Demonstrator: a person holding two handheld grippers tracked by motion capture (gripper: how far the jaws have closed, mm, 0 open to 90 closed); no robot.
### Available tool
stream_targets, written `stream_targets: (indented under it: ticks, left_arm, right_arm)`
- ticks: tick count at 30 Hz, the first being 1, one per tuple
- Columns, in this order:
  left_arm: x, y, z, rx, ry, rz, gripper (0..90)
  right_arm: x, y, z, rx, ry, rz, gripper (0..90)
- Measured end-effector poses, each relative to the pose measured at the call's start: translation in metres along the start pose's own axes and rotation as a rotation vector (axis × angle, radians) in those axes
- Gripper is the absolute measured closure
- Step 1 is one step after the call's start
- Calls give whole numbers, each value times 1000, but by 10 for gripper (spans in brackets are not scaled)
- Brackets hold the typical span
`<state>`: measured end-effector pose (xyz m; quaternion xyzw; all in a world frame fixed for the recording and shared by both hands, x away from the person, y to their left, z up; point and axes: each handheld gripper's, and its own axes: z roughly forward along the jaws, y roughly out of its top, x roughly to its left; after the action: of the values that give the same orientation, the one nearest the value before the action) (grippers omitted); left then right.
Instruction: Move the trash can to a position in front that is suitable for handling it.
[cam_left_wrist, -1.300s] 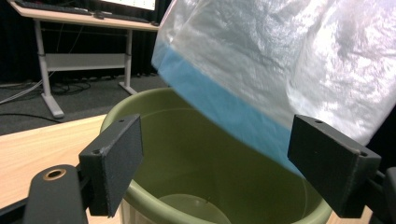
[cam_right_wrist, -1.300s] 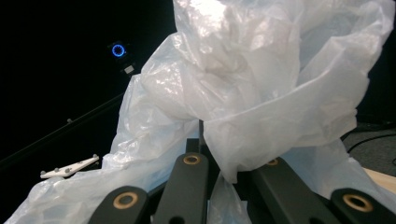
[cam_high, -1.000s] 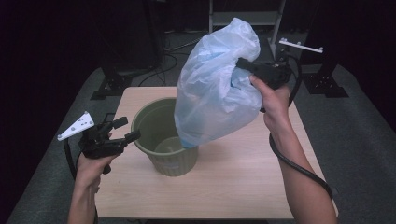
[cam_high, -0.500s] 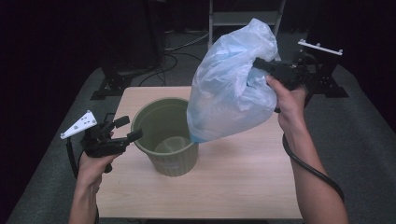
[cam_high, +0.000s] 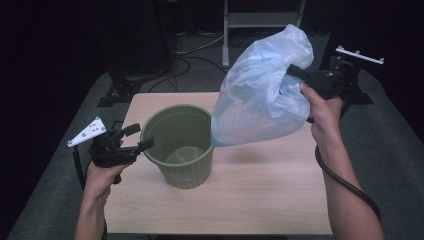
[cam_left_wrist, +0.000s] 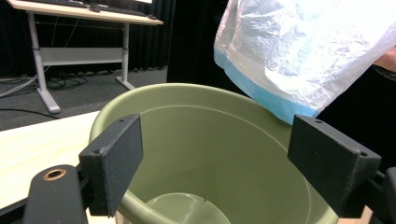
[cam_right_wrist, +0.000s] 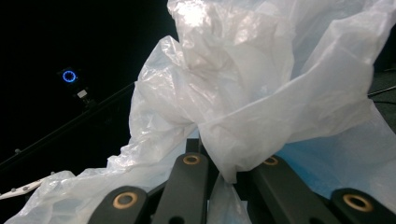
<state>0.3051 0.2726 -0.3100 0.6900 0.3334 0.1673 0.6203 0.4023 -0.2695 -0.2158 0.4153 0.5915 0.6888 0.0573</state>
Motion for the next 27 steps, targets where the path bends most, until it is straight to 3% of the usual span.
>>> stream_targets:
  ticks: [14, 27]
  left_arm:
    - [0, 2, 1, 12, 5, 6, 169]
    - [-3, 4, 5, 13, 2, 12, 169]
  right_arm:
    - [-21, -3, -9, 13, -46, 25, 871]
    - [-24, 3, -17, 13, -67, 9, 870]
